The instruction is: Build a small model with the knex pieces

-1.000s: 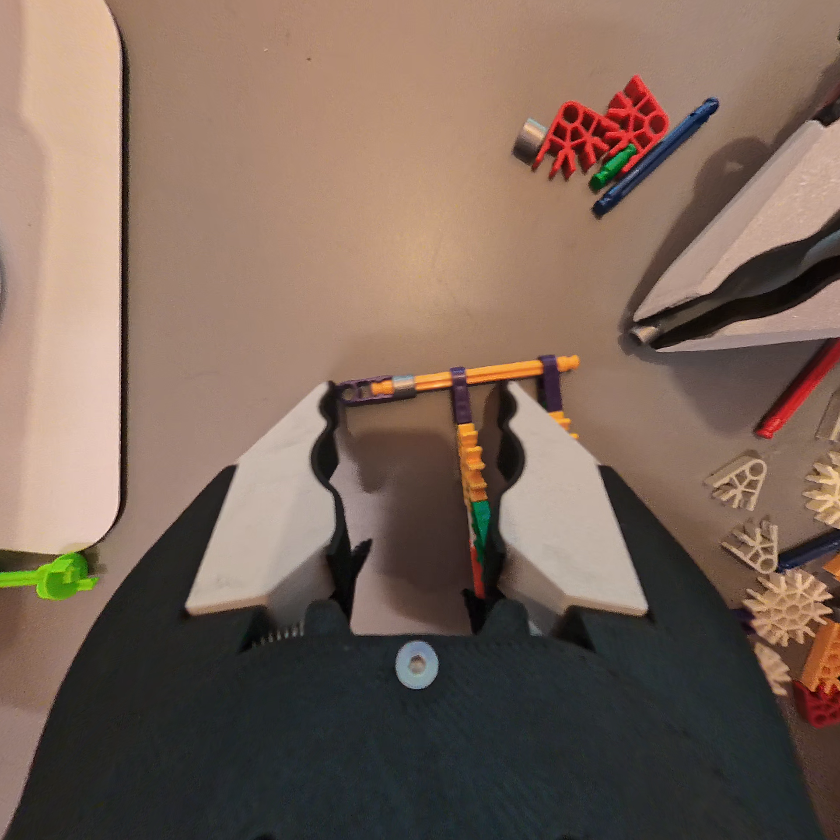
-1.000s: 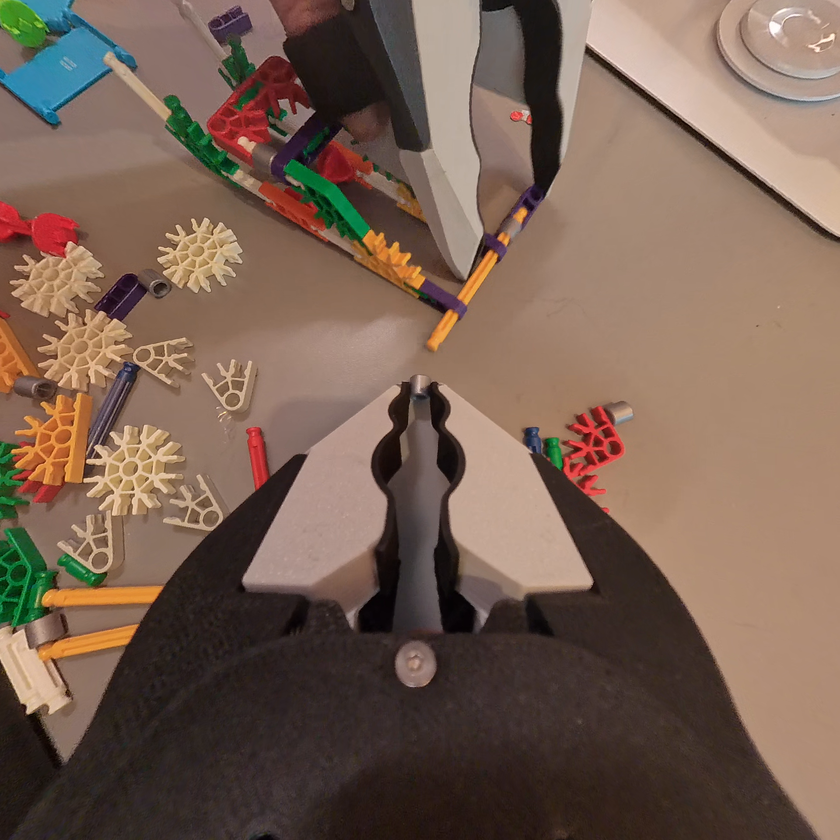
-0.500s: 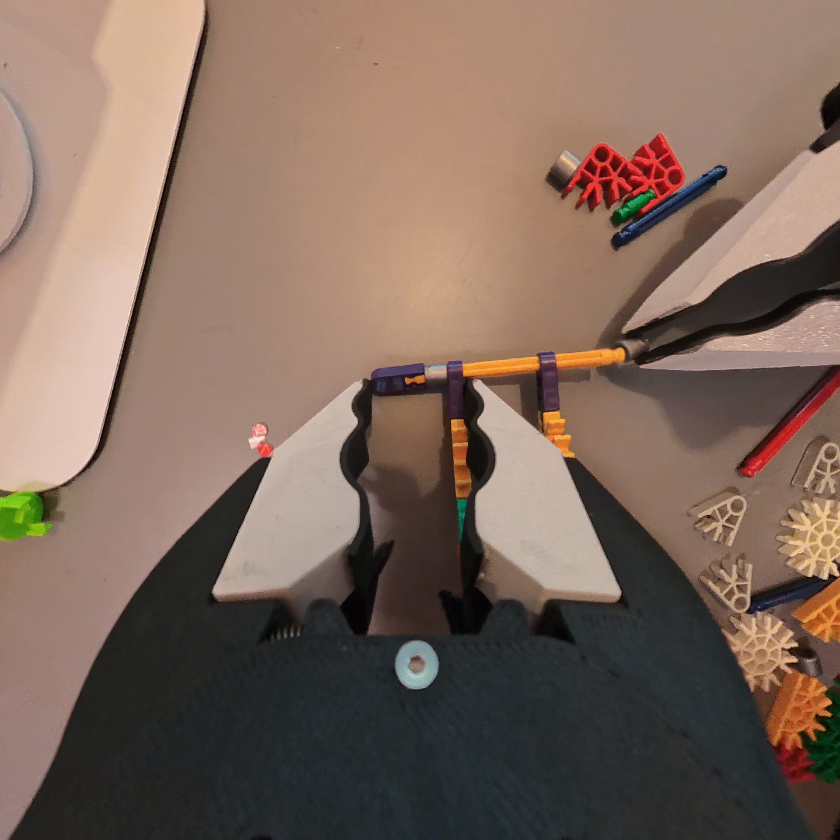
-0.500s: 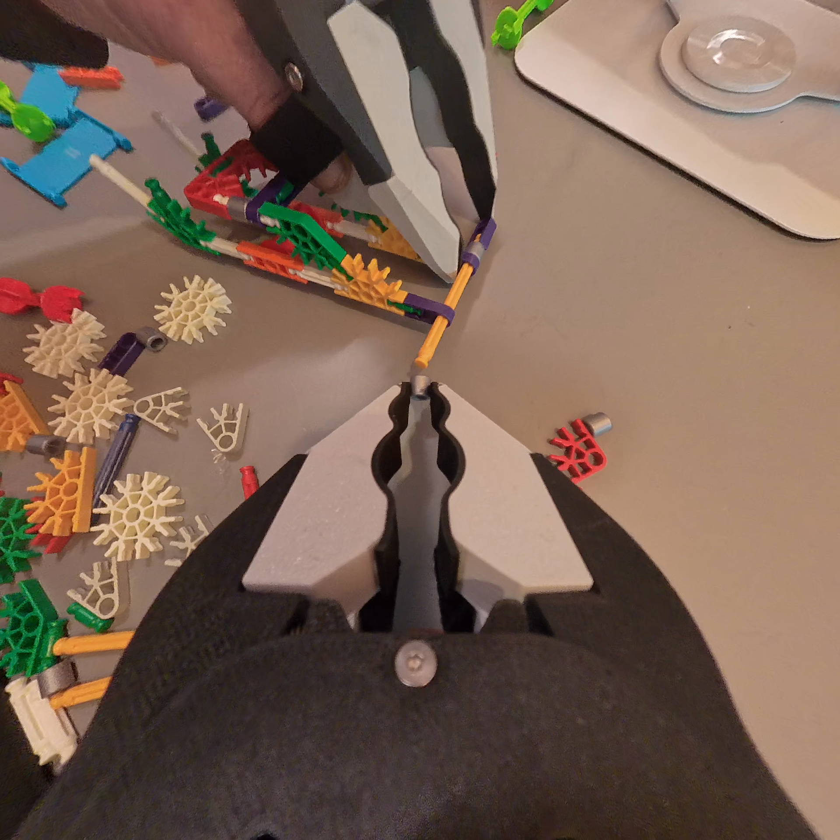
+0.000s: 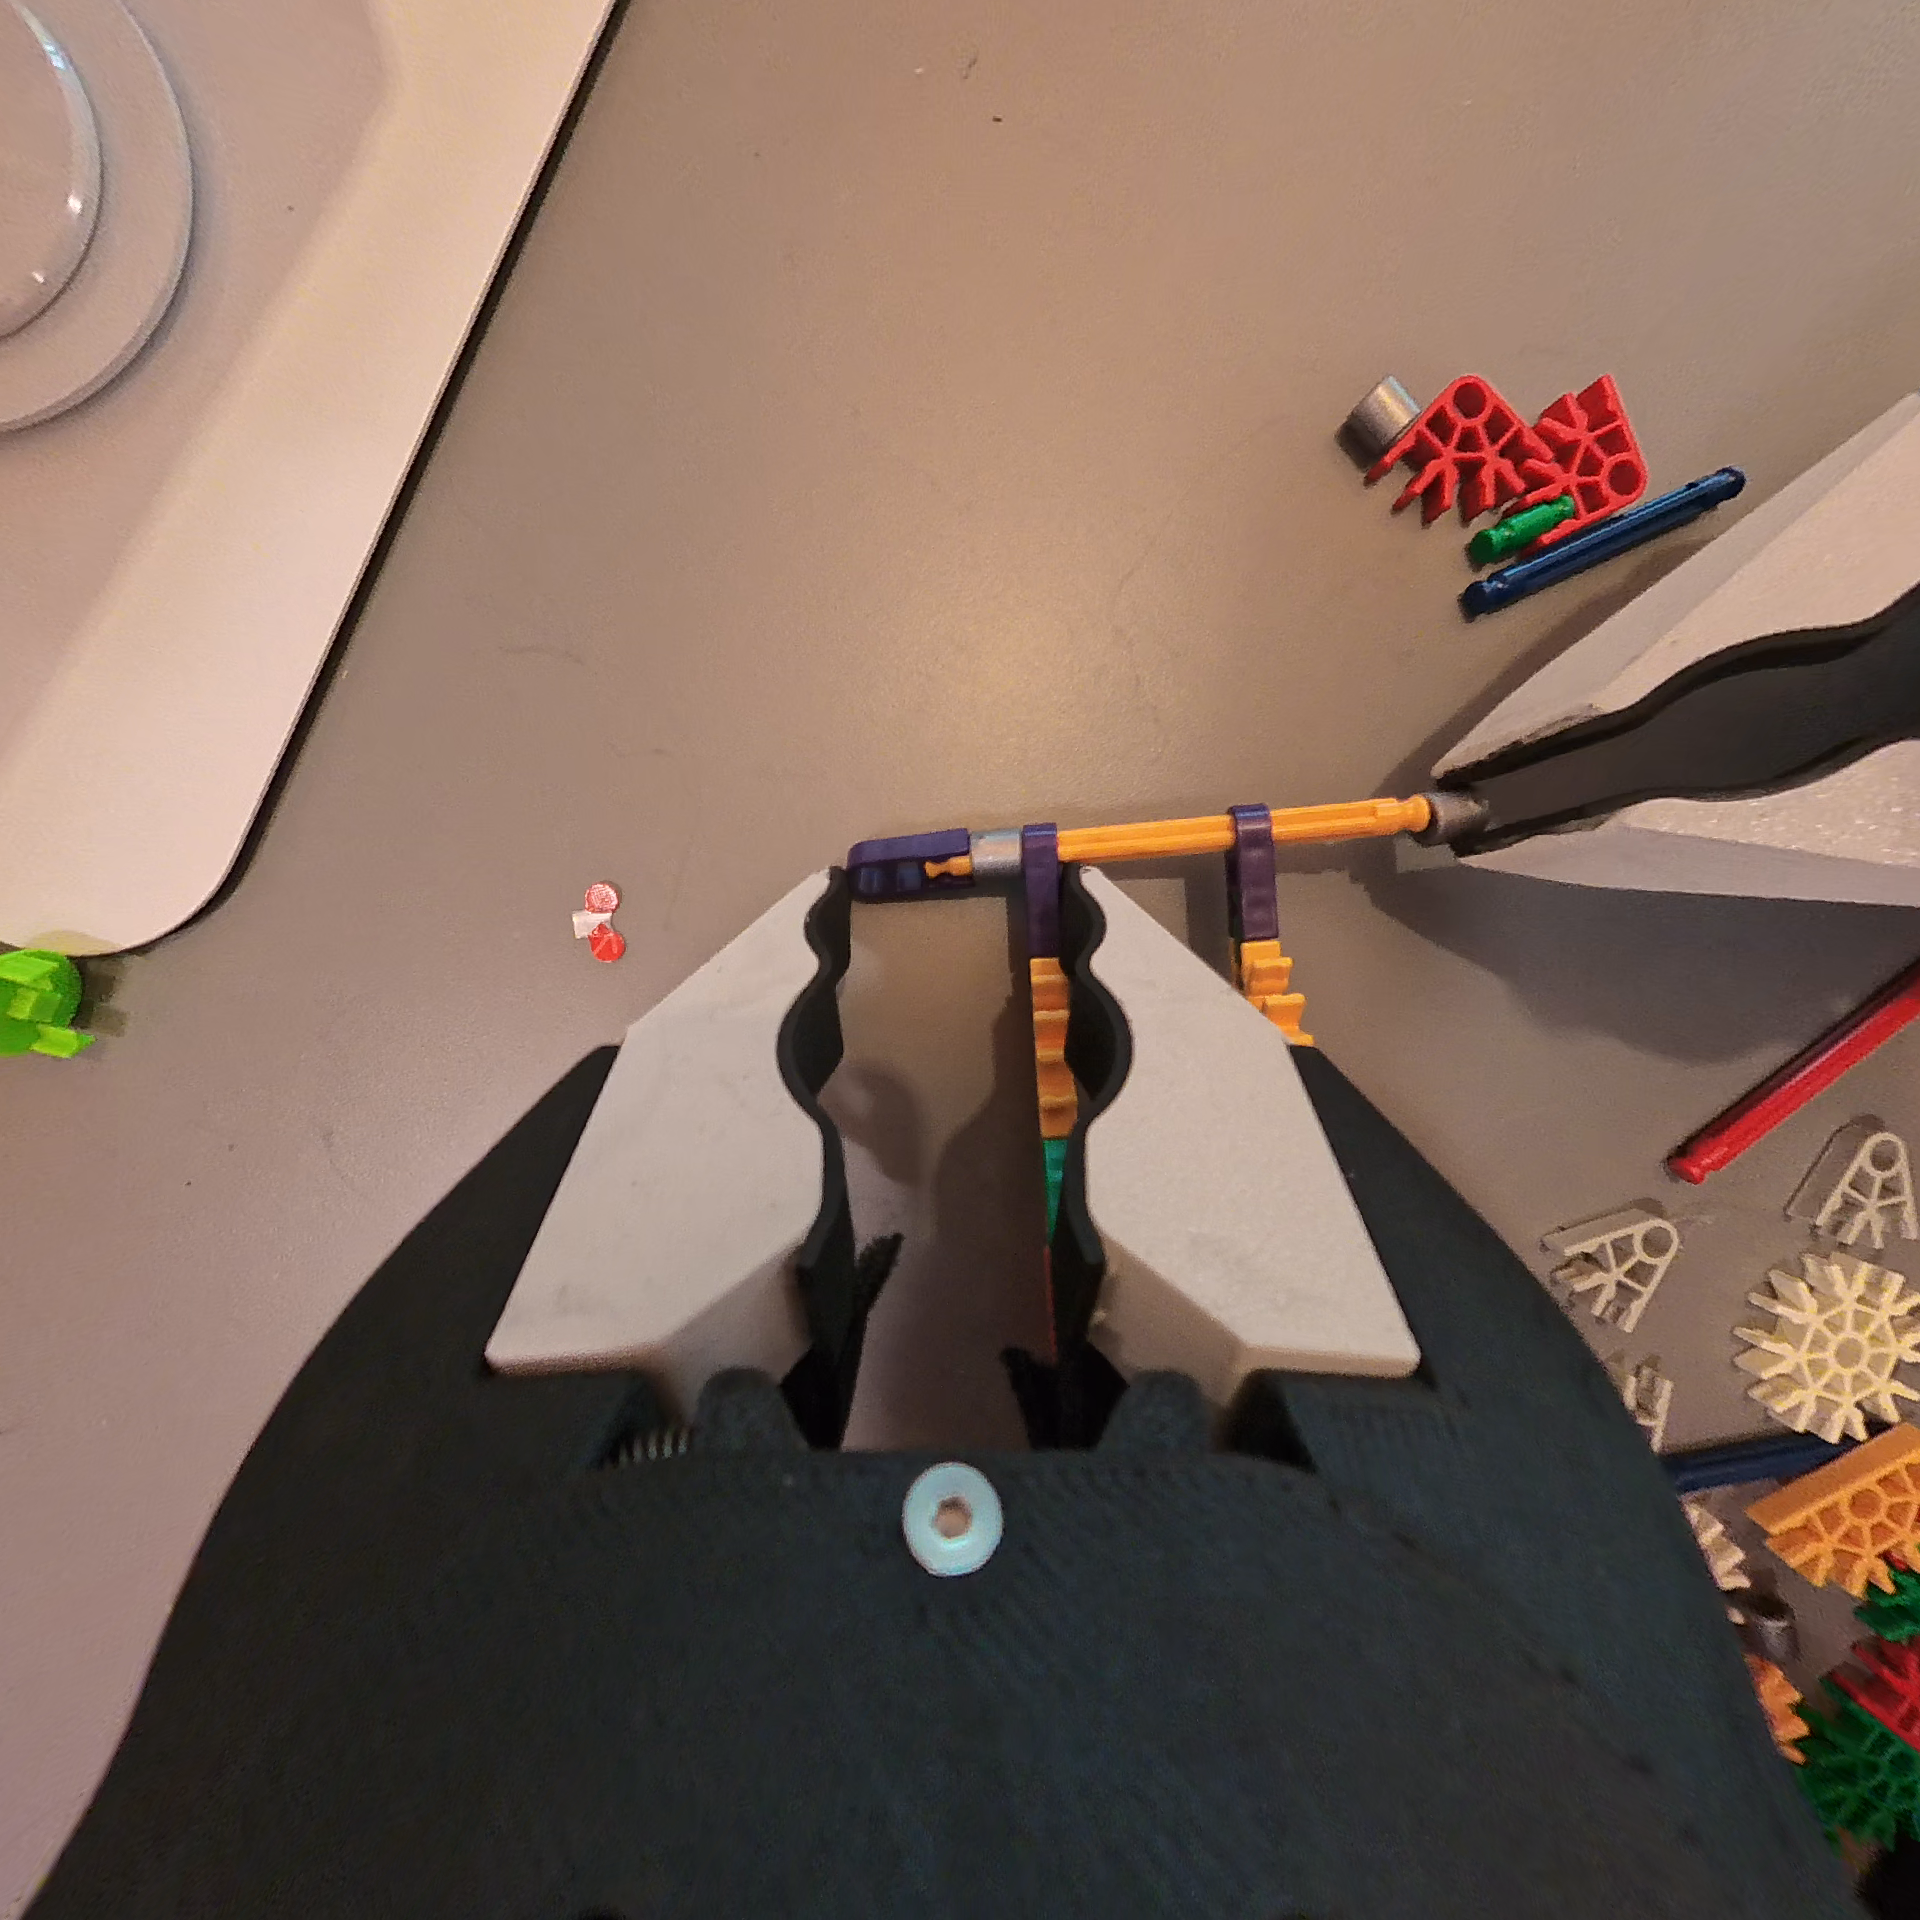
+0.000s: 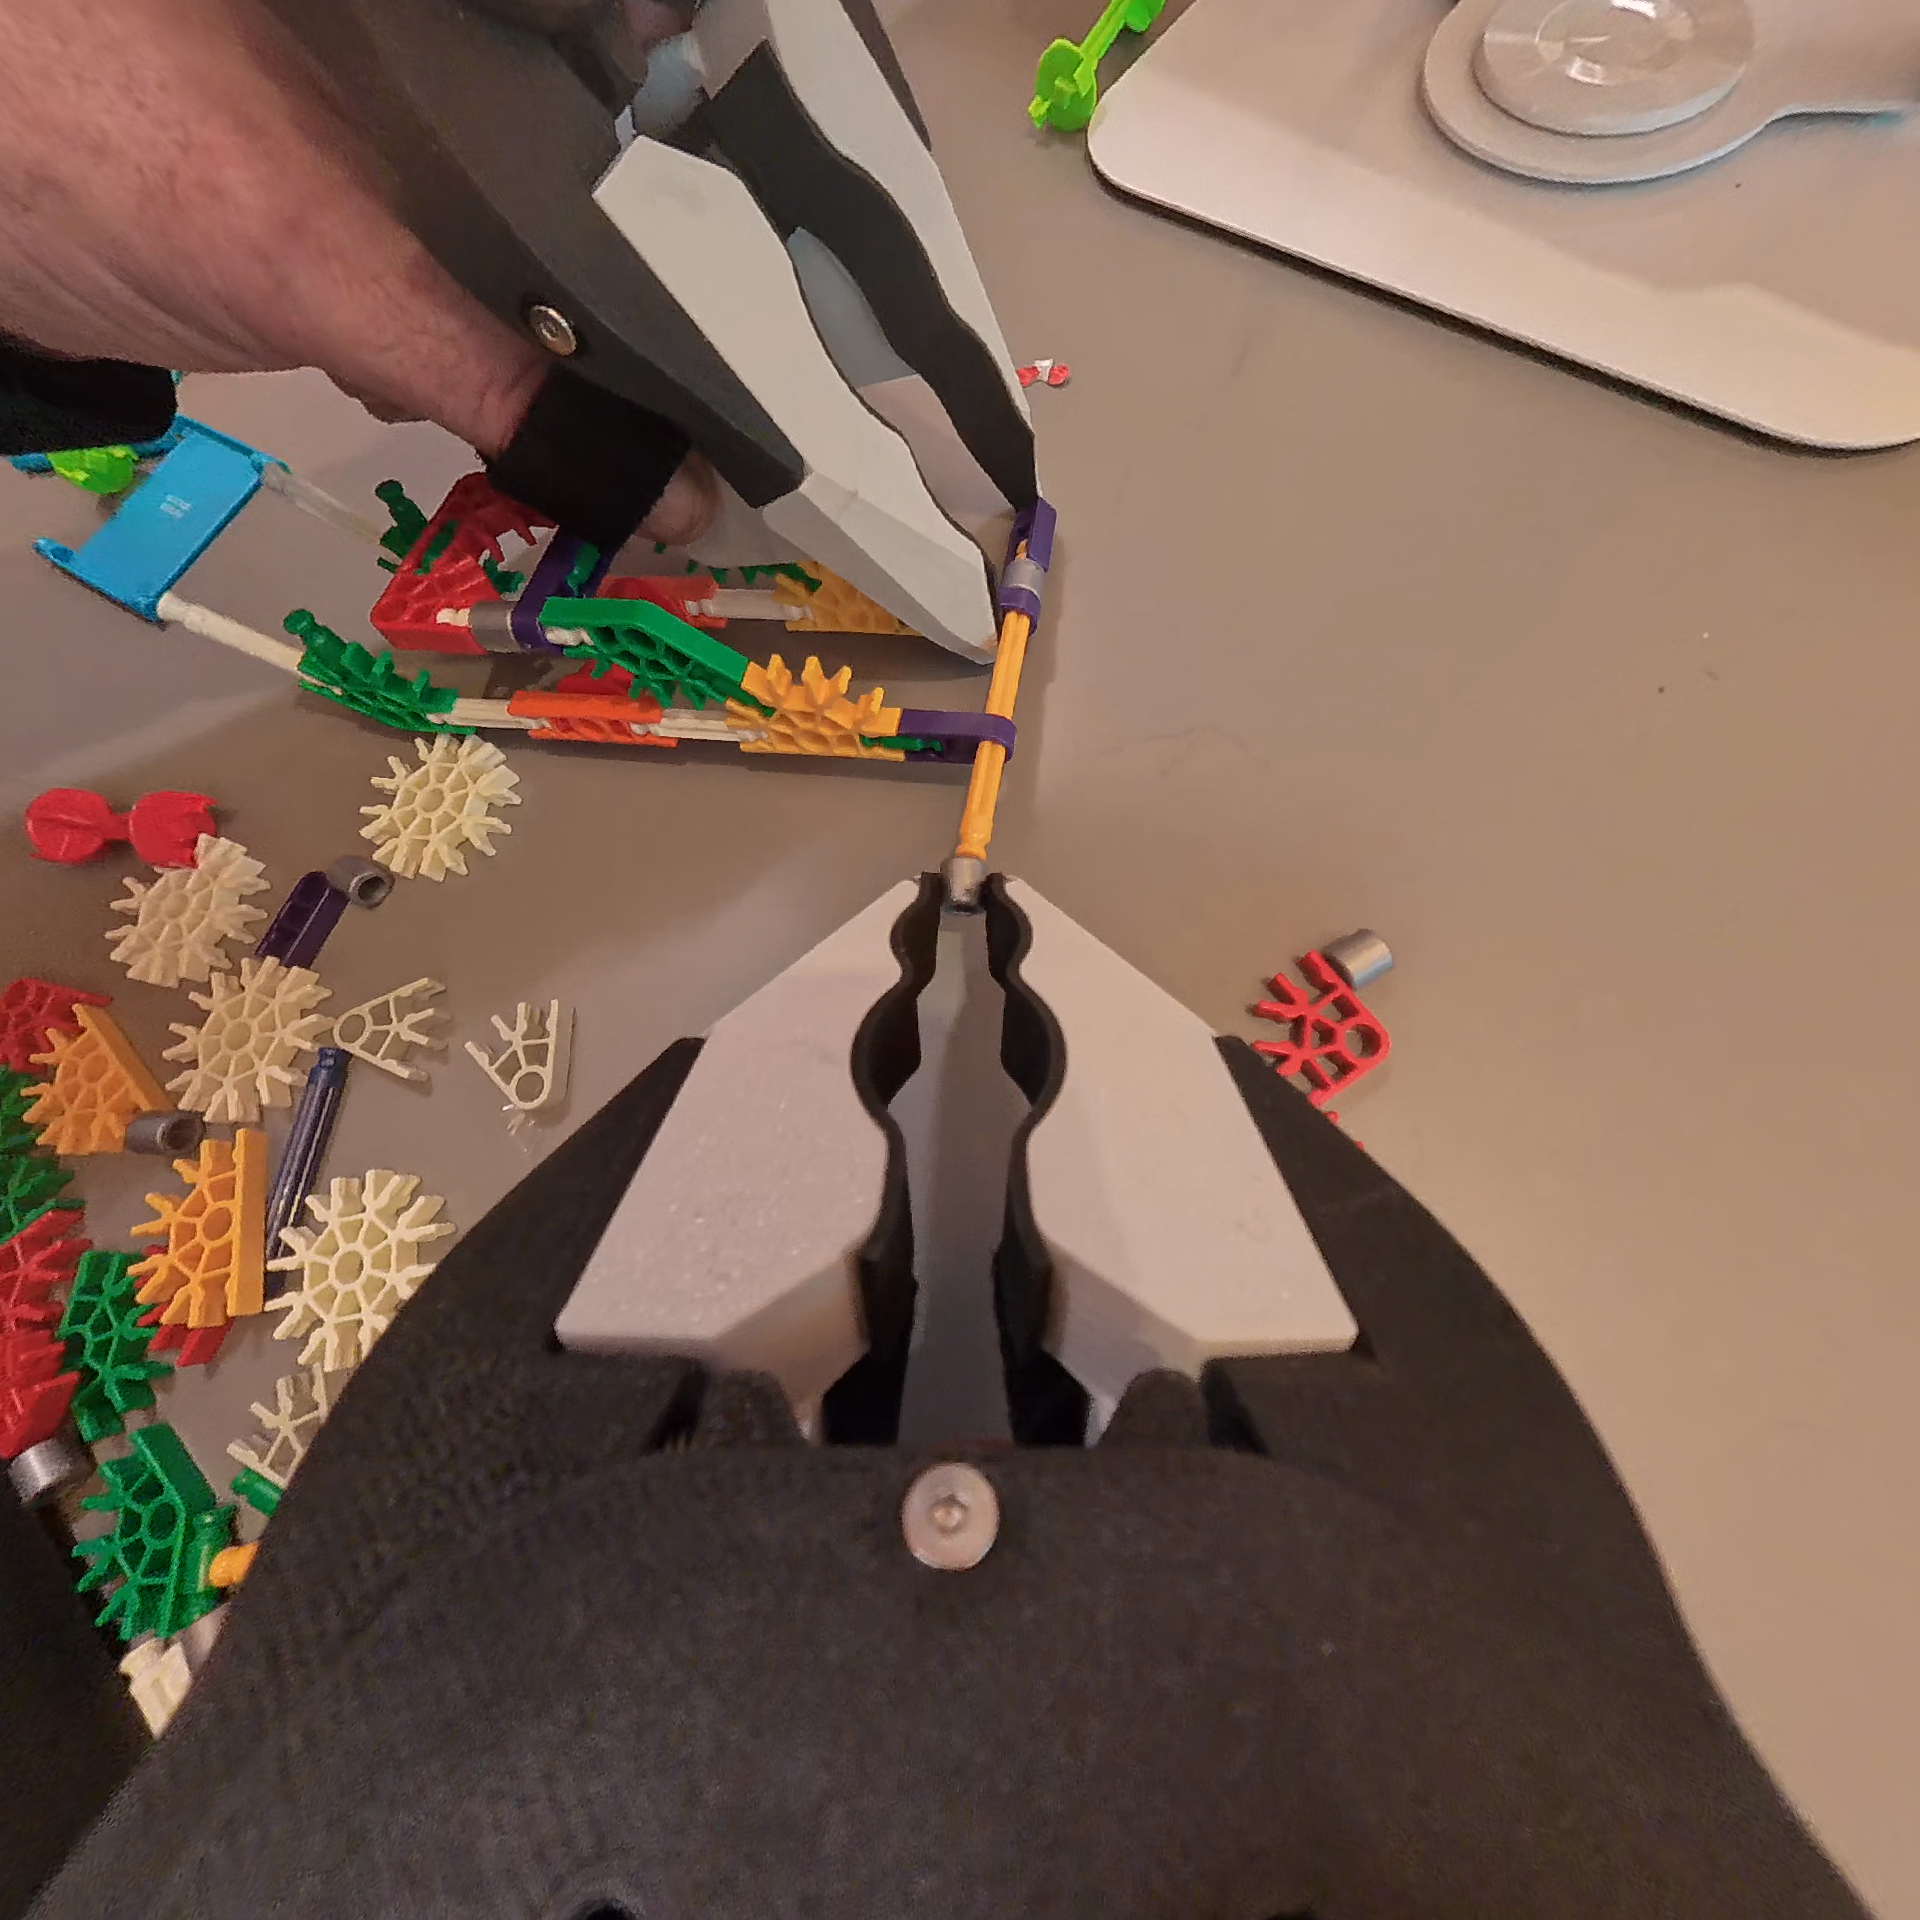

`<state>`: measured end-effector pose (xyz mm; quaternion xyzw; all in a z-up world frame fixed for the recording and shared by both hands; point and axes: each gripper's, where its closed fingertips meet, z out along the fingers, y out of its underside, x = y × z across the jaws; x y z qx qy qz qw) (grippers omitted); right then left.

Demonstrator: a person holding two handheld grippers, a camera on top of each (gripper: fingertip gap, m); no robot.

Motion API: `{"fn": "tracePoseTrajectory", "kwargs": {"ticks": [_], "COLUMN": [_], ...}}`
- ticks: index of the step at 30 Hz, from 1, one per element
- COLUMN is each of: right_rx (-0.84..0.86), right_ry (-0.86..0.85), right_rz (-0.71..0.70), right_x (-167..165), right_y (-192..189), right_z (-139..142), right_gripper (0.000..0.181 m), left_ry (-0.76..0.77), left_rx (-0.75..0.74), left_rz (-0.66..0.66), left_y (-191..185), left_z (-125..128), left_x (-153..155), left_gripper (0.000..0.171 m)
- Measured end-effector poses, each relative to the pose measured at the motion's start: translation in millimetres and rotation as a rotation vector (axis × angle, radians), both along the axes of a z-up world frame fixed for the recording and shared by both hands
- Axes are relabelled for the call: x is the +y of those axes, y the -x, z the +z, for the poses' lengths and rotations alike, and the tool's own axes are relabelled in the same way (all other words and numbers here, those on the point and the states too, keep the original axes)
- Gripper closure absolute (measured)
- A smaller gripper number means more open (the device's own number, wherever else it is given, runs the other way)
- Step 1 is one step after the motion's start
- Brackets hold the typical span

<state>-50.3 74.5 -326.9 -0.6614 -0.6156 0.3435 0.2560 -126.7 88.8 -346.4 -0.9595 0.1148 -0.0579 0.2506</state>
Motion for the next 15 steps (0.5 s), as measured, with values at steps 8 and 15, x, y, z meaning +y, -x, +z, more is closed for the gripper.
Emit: {"fn": "tracePoseTrajectory", "kwargs": {"ticks": [8,15], "right_rx": [-0.01,-0.048], "right_ry": [0.055,0.086], "right_rz": [-0.031,-0.046], "right_x": [-0.9,-0.2], "right_y": [0.1,8.8], "right_z": [-1.8,-4.4], "right_gripper": [0.175,0.175], "left_ry": [-0.005,-0.008], "left_rx": [0.012,0.031], "left_rz": [0.014,0.014], "left_y": [-2.9,-7.9], "left_z": [-0.3,-0.4], "left_x": [-2.1,-3.7], "left_gripper": [0.135,0.135]}}
